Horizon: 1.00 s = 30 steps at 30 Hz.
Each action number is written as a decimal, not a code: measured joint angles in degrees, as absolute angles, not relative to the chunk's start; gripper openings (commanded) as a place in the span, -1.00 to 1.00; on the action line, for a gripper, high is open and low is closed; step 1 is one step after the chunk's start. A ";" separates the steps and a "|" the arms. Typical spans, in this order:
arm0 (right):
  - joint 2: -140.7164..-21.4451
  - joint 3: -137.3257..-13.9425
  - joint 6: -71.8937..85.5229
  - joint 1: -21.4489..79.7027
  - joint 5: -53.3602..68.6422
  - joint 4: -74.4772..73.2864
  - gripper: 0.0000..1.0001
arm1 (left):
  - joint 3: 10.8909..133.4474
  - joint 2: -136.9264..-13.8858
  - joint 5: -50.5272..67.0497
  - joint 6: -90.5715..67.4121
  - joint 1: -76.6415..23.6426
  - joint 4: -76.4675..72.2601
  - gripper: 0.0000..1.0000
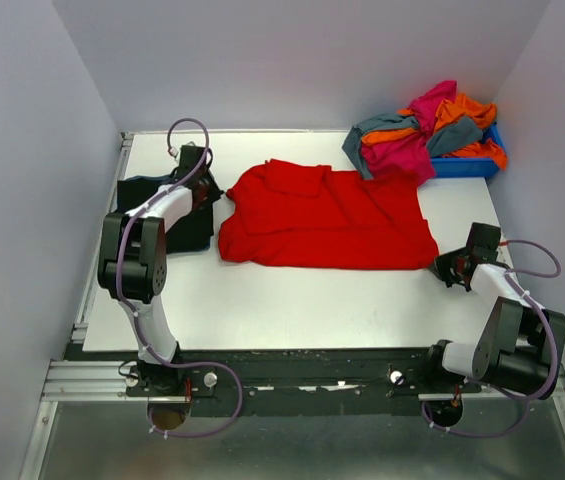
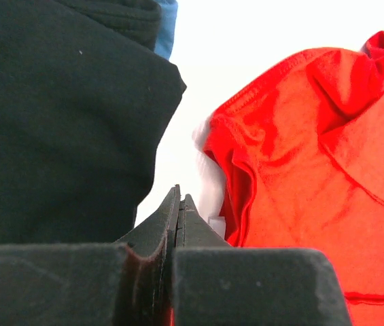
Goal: Fold and stack the t-shirts
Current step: Fold the flattened tshirt in 1/3 of the way
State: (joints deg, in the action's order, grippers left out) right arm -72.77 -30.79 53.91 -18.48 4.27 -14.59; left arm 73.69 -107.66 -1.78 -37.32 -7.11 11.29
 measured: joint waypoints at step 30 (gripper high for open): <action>-72.58 -30.79 53.45 -18.48 4.40 -14.57 -0.99 | 91.02 -122.04 -21.08 -27.40 -7.09 31.59 -1.00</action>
